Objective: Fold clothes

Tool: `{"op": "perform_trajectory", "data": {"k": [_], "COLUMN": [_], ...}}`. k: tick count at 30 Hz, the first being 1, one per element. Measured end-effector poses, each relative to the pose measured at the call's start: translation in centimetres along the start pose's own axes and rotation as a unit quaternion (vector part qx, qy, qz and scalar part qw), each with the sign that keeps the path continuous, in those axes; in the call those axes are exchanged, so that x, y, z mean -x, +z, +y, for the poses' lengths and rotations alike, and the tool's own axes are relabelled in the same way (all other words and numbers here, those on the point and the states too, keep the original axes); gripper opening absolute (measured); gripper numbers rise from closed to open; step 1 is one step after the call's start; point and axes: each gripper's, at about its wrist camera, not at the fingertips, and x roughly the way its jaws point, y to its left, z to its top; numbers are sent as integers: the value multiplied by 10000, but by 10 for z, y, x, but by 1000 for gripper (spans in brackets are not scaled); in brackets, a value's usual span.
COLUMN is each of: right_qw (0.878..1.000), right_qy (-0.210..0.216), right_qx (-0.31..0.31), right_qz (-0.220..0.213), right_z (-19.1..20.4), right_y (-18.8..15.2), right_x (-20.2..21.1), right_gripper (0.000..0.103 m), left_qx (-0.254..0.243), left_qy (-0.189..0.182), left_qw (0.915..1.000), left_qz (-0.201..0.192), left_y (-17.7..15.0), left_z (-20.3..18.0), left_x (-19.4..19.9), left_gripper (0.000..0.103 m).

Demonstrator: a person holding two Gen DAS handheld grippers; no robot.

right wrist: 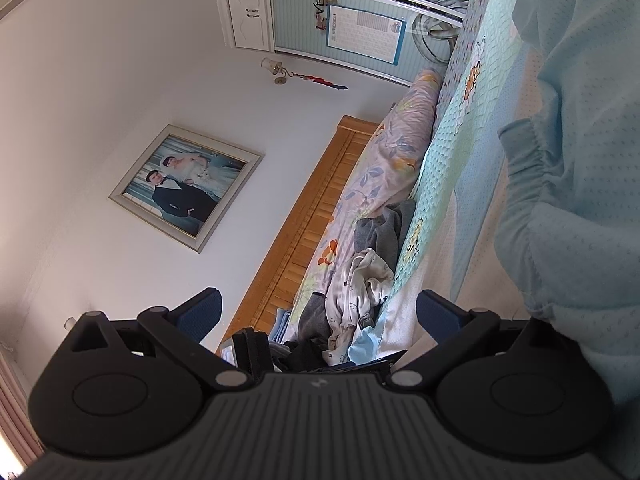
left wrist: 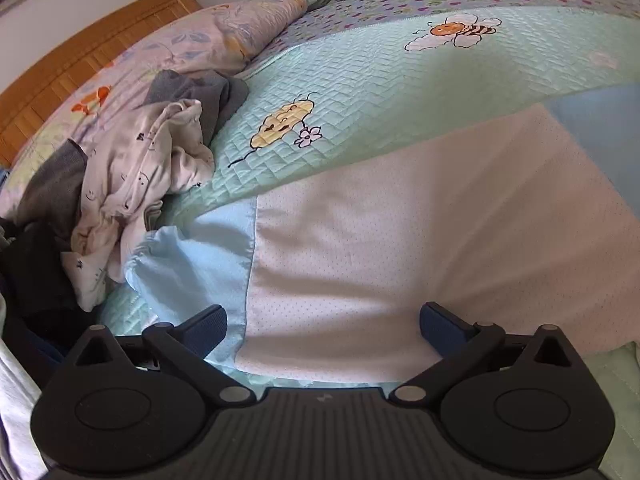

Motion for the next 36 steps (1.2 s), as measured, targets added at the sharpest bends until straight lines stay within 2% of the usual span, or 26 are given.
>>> {"op": "perform_trajectory", "data": {"k": [2, 5, 8, 11, 18, 36], "right_qw": [10000, 10000, 10000, 10000, 9999, 9999], "right_qy": [12, 25, 38, 43, 61, 78], "right_qx": [-12, -22, -37, -44, -73, -88], "right_qz": [-10, -19, -29, -32, -44, -38], "right_z": [-2, -3, -4, -5, -6, -9], "right_y": [0, 0, 0, 0, 1, 6], "right_x": [2, 2, 4, 4, 4, 12], "right_gripper": [103, 103, 103, 103, 103, 103], "left_qx": [-30, -70, -233, -384, -688, -628], "left_qy": [65, 260, 361, 219, 229, 217], "left_qw": [9999, 9988, 9964, 9971, 9958, 9966], "left_qz": [-95, -407, -729, -621, -553, -491], "left_y": [1, 5, 15, 22, 19, 12], "left_z": [-1, -3, -11, -24, -52, -49], "left_x": [4, 16, 30, 26, 20, 17], "left_gripper": [102, 94, 97, 98, 97, 99]}}
